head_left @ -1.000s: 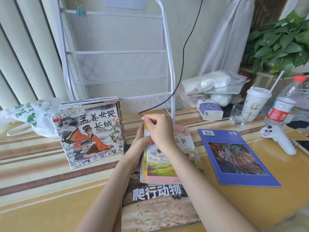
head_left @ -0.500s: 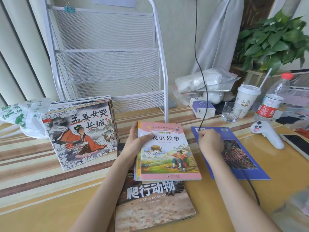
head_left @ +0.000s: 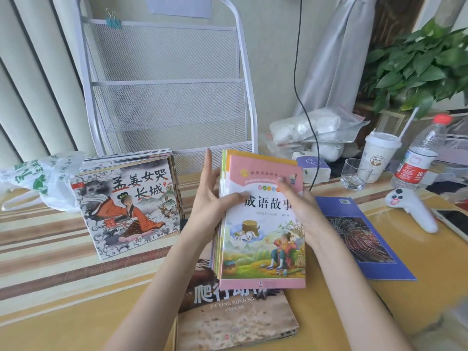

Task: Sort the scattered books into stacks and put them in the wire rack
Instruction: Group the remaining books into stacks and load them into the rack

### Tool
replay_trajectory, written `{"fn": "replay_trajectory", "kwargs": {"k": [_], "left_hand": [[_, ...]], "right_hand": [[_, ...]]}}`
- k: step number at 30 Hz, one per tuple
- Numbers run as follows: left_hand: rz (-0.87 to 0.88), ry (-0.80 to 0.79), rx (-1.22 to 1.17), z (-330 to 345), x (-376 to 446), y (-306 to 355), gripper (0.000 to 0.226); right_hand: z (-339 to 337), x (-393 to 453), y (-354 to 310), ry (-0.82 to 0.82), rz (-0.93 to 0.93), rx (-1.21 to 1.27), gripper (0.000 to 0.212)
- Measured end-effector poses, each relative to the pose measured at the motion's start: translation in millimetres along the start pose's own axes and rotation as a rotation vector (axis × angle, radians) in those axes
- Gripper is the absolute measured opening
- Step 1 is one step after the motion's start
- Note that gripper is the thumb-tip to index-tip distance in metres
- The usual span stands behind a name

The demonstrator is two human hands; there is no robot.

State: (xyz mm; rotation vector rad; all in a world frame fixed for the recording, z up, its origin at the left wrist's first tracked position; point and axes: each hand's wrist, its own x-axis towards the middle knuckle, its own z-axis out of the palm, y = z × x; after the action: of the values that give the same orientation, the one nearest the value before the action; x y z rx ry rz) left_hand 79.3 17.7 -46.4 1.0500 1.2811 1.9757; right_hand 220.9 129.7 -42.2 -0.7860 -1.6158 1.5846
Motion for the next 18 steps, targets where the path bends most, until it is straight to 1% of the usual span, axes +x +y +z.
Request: {"fn": "replay_trajectory", "kwargs": {"k": [1, 2, 4, 5, 6, 8, 10, 12, 14, 16, 18], "left_hand": [[0.057, -0.029, 0.03, 2, 0, 8, 0.116], [0.116, -0.07, 0.067, 3, 0, 16, 0.114], [0.218, -0.169, 0.136, 4, 1, 33, 0.109], [0.253, -0.207, 0.172, 3, 1, 39, 0.106], [0.277, -0.224, 0.204, 1, 0, 43, 0.101], [0.295, -0.182, 0.237, -3, -1, 50, 0.085], [0.296, -0.073, 0.261, -4, 0, 52, 0.072], [0.288, 0.013, 0.244, 1, 1, 50, 0.065], [0.288, 0.082, 0.209, 9, 1, 45, 0.069], [0.284, 0.143, 0.12, 10, 5, 39, 0.078], [0.237, 0.159, 0.027, 6, 8, 33, 0.081]], "right_hand": [[0, -1, -4, 0.026, -0.064, 0.048, 0.016], [0, -1, -7, 0.035, -0.125, 0.083, 0.027], [-2, 0, -9, 0.029, -0.226, 0.104, 0.065], [-2, 0, -10, 0.02, -0.257, 0.119, 0.08], [-2, -1, -9, -0.001, -0.285, 0.125, 0.086], [0, -2, -7, -0.049, -0.312, 0.092, 0.086], [5, -2, -6, -0.082, -0.318, 0.055, 0.084], [11, 0, -12, -0.054, -0.326, 0.081, 0.086], [16, 2, -17, -0.01, -0.332, 0.112, 0.093], [20, 0, -20, -0.004, -0.341, 0.137, 0.089], [22, -2, -17, 0.002, -0.339, 0.128, 0.082]]}}
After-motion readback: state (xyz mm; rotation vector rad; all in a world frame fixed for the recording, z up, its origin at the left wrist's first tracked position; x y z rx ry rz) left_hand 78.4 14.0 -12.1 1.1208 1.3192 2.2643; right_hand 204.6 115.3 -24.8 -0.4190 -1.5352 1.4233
